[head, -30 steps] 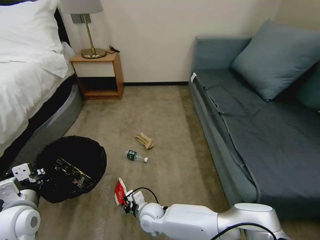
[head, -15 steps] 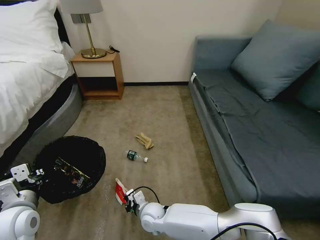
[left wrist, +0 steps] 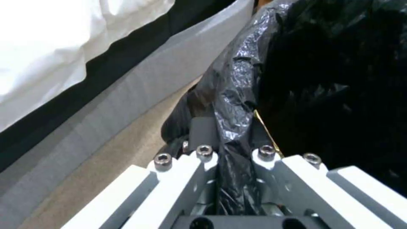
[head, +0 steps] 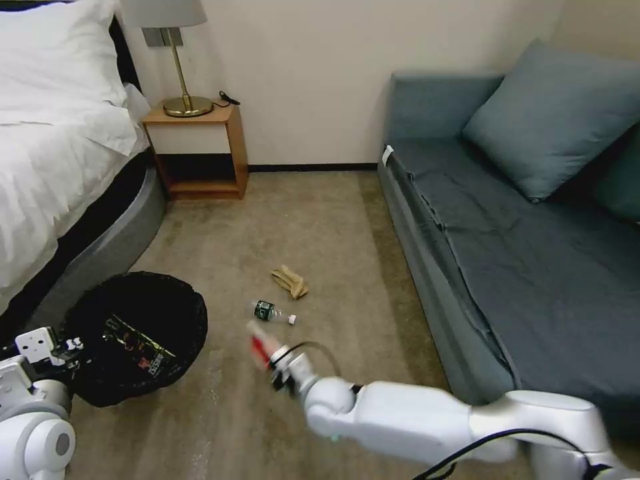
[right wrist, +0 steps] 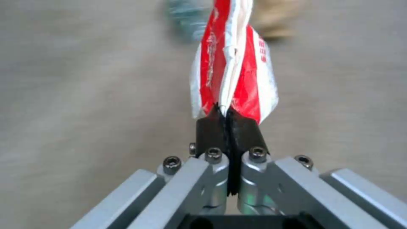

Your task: Pick up the trash bin, then pick up the garbage on the floor and place it into the trash bin.

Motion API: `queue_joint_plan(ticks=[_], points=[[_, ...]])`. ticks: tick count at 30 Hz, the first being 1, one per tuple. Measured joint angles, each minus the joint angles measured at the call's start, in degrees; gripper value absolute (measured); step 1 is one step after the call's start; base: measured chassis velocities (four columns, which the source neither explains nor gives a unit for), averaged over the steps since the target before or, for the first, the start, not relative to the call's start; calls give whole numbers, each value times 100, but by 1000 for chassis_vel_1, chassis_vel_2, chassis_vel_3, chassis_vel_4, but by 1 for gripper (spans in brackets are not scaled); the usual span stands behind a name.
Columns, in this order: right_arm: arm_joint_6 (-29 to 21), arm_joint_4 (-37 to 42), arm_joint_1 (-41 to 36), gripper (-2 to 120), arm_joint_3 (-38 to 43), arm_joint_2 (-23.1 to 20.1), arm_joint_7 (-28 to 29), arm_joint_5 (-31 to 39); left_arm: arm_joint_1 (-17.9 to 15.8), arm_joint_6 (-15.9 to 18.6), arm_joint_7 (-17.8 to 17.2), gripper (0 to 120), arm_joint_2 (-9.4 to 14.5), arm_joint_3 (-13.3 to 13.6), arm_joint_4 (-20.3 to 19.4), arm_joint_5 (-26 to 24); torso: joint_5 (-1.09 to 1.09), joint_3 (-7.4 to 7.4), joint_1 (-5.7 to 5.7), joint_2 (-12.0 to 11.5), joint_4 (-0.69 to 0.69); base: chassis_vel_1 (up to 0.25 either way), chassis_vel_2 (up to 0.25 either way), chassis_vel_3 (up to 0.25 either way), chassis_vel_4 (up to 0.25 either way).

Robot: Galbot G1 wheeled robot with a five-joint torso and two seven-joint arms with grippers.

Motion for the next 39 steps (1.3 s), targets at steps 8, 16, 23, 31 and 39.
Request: queue_joint_plan(ticks=[8,16,23,31,39], points=[[-80,1214,264,0,1161,-802,87,-280,-40,-20,71,4,61,44,172,155,-1,0,0,0,0,0,0,0,0],[186,2834,459,0,1283,-432,137,910,-35,-21,75,4,50,140,157,227,-2,0,0,0,0,0,0,0,0],[400,3082,745,0,405,342,231,1480,-27,-14,56,4,2,299,54,235,-3,0,0,0,1,0,0,0,0],[547,2325,919,0,-343,1146,309,1346,-13,8,23,4,-97,581,-121,303,-4,0,0,0,0,0,0,0,0],[504,1867,994,1,-468,1338,296,963,59,12,20,4,-156,719,-294,321,-3,0,0,0,0,0,0,0,0]])
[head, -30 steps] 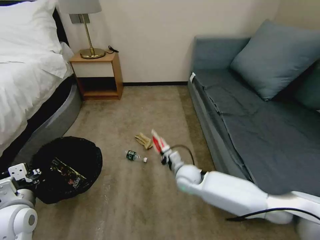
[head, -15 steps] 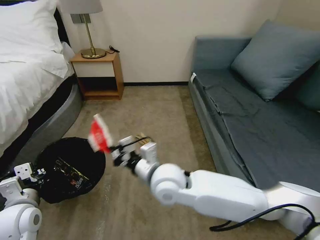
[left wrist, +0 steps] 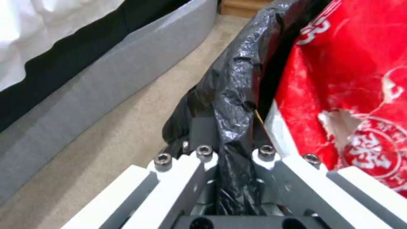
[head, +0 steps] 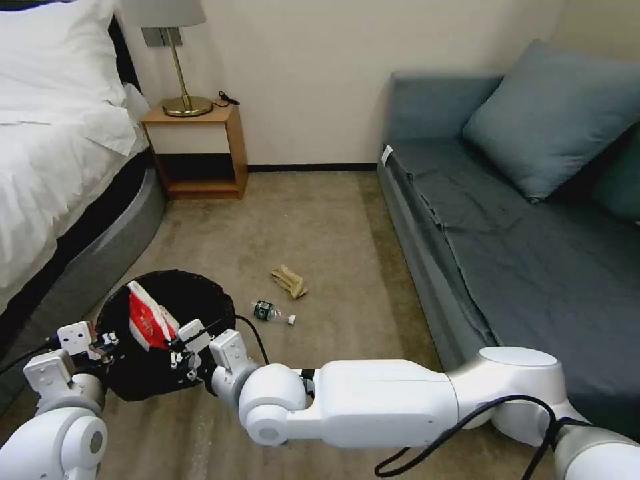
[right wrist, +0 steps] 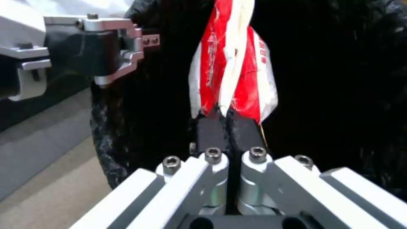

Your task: Pick up the trash bin, then pick up the garbage on the floor and place it into the trash bin.

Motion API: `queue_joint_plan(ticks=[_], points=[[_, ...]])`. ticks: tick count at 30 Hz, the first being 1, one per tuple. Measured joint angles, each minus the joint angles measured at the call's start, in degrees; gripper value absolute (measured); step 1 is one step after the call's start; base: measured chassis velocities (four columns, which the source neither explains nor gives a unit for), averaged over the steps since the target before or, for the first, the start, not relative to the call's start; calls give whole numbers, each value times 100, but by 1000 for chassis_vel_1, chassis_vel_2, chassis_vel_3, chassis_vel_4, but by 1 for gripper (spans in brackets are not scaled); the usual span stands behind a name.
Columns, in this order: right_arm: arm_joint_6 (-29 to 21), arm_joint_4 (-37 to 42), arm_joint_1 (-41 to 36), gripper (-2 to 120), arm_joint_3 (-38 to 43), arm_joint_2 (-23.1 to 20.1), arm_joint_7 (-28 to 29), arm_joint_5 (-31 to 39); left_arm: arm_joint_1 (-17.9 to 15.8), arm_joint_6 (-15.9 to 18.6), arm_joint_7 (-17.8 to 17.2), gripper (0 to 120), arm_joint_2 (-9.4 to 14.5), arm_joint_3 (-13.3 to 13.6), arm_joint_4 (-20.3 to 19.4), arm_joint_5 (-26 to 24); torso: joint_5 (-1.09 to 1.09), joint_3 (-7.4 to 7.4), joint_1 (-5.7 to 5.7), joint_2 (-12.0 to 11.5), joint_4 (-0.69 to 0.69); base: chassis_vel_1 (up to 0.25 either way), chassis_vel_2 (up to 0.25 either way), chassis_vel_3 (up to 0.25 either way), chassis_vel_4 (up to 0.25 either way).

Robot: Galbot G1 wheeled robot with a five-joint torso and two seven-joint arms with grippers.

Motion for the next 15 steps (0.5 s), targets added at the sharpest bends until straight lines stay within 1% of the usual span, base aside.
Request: queue_joint_plan(ticks=[1,2,3,5,6,7,10,11,13,15], points=[[-21,48,-3,6,-1,-18,-1,-2,-6,2,0,4,0,9,0,3,0,0,0,0,0,0,0,0,0],[-21,48,-3,6,-1,-18,-1,-2,-6,2,0,4,0,9,0,3,0,0,0,0,0,0,0,0,0],[-43,107,-16,13,-1,-49,-8,-5,-16,3,-1,4,0,13,1,4,0,0,0,0,0,0,0,0,0],[-96,186,-47,21,1,-106,-18,-6,-33,5,-3,4,5,14,16,5,0,0,0,0,0,0,0,0,0],[-96,186,-47,21,1,-106,-18,-6,-33,5,-3,4,5,14,16,5,0,0,0,0,0,0,0,0,0],[-108,201,-55,24,2,-120,-20,-7,-36,6,-4,4,7,14,21,5,1,0,0,0,-1,0,0,0,0],[-125,249,-118,39,55,-166,-26,-54,-46,9,-7,4,7,15,44,6,1,0,0,0,0,0,0,0,0],[-125,249,-118,39,55,-166,-26,-54,-46,9,-7,4,7,15,44,6,1,0,0,0,0,0,0,0,0],[-125,291,-142,45,170,-185,-26,-88,-46,9,-7,4,10,6,68,5,1,0,0,0,-1,0,0,0,0],[-125,364,-157,58,452,-225,-26,-183,-70,10,-6,4,36,-80,140,13,1,0,0,0,0,0,0,0,0]])
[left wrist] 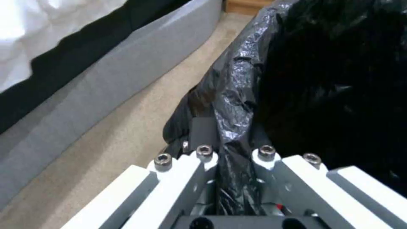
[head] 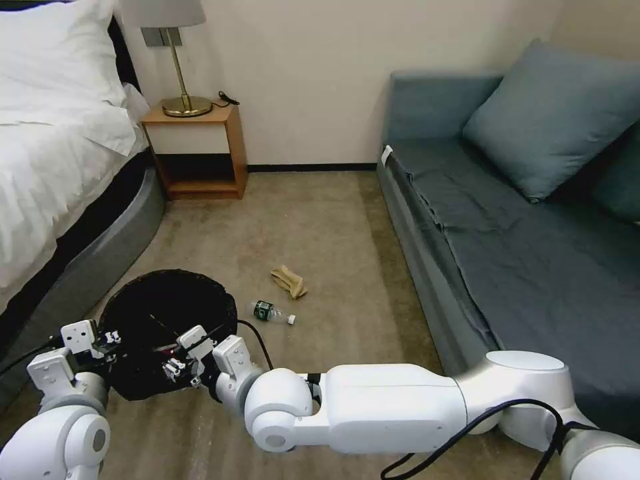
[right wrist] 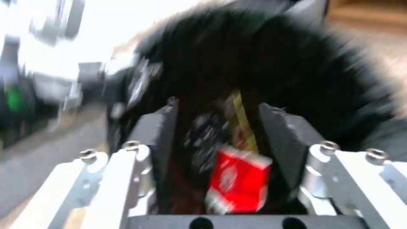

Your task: Pick up the trash bin, then pick up the garbage on the floor and place it into the trash bin.

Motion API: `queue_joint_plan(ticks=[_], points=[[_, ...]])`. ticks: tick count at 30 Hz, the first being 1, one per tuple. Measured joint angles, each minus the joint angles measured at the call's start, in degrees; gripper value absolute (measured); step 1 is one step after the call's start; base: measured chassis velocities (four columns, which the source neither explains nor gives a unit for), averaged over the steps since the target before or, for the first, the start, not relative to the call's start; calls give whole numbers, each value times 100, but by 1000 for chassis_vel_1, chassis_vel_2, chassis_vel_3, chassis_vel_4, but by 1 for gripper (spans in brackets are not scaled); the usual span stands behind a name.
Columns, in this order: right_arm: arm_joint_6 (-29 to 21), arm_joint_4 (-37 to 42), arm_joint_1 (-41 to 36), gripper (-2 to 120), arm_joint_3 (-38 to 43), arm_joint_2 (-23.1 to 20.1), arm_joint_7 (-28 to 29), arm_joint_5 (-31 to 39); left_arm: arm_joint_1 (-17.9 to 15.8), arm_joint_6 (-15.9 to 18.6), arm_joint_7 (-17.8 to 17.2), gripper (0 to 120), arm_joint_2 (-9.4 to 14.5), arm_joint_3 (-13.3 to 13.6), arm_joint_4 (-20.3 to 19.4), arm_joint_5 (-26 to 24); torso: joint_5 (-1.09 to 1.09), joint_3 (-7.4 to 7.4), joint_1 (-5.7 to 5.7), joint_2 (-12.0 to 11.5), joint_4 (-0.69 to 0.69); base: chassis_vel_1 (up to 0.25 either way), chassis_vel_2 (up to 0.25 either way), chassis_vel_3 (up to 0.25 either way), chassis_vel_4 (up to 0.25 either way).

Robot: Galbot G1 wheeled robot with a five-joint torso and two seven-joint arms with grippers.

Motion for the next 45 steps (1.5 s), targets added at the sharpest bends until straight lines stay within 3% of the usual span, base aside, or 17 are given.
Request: queue_joint_plan(ticks=[2,6,8,10,12,14,16,18,21,25,30,45], points=[[0,18,-2,59,85,-17,-1,-50,-9,0,1,4,9,-30,21,8,0,0,0,0,0,0,0,0,0],[-5,185,-80,79,885,-289,-49,-467,-66,0,3,4,107,-300,118,-21,0,0,0,0,1,0,0,0,0],[-17,213,-105,81,972,-349,-53,-514,-68,0,2,4,115,-326,125,-32,0,0,0,0,0,0,0,0,0],[-126,394,-339,93,1353,-754,-85,-763,-73,2,2,4,152,-467,166,-119,1,0,0,0,2,0,0,0,0],[-135,458,-455,96,1430,-927,-110,-866,-74,2,-2,4,156,-500,181,-144,1,0,0,1,0,0,0,0,0],[-30,625,-946,99,1594,-1492,-296,-1478,-95,2,-12,4,157,-582,228,-228,2,0,0,0,-3,0,0,0,0],[-12,648,-1021,99,1618,-1565,-324,-1581,-100,3,-14,4,156,-598,235,-246,2,0,0,0,-3,0,0,0,0],[86,845,-1512,100,1812,-1971,-429,-2157,-138,2,-27,4,131,-654,267,-321,2,0,0,0,-2,0,0,0,0],[136,965,-1850,100,2074,-2161,-562,-2617,-138,2,-37,4,115,-651,275,-328,2,0,0,0,0,0,0,0,0],[305,999,-2294,100,2488,-2322,-753,-3352,-153,2,-44,4,16,-608,290,-320,1,0,0,0,-1,0,0,0,0],[446,930,-2796,100,2907,-2391,-861,-3771,-163,-4,-51,4,4,-576,328,-286,1,0,0,0,1,0,0,0,0],[565,863,-3112,100,3006,-2480,-950,-3882,-147,3,-74,4,23,-548,170,-268,0,-1,0,1,1,-22,17,24,-19]])
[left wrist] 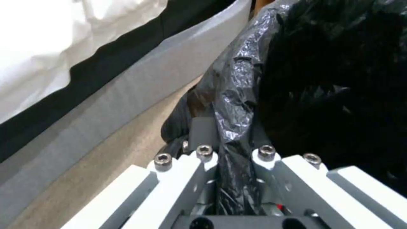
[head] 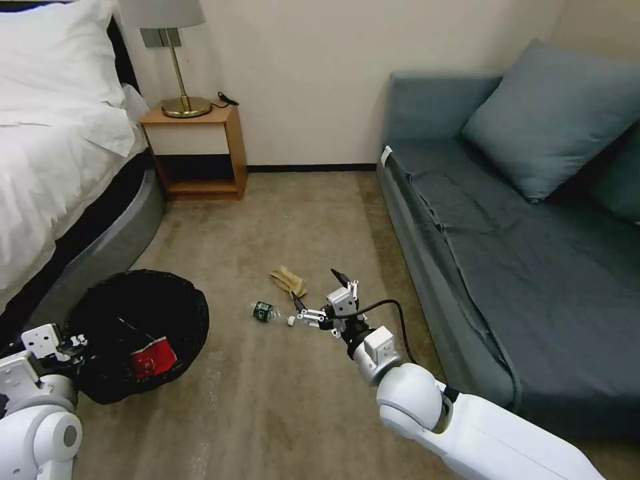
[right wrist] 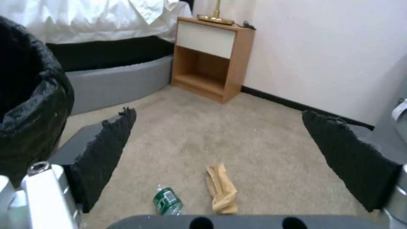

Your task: Pick up the trash bin, then pick up the garbage on the floor and place it into the trash bin.

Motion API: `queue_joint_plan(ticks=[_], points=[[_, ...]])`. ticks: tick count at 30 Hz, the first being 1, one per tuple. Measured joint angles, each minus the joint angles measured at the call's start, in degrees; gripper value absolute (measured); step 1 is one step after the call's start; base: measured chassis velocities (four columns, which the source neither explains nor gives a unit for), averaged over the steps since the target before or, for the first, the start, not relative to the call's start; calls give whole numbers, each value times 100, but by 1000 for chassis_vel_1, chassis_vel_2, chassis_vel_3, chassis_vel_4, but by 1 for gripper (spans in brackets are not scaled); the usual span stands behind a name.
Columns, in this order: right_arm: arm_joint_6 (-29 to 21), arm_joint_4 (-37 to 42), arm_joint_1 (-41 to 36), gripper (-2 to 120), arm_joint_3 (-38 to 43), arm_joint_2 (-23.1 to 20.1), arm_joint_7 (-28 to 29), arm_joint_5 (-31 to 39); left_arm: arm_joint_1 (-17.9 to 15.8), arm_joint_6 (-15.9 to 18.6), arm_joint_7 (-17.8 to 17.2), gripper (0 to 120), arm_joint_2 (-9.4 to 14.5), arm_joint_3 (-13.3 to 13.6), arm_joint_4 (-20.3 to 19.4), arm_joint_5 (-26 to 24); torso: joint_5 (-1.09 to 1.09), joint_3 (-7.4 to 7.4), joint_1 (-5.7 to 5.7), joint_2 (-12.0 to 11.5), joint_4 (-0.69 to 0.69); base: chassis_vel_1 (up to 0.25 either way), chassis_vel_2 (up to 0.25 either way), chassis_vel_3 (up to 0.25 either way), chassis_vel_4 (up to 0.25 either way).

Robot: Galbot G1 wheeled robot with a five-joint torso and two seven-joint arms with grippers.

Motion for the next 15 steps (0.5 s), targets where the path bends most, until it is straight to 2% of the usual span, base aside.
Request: queue_joint_plan(ticks=[9,15], points=[[31,-120,6,100,-99,21,-2,5,0,5,3,4,-17,-5,-14,0,0,1,0,0,-1,-169,163,171,-173],[72,-219,79,100,-186,40,-2,13,-15,6,4,4,-15,-21,-7,-4,0,1,0,0,-1,-132,137,125,-142]])
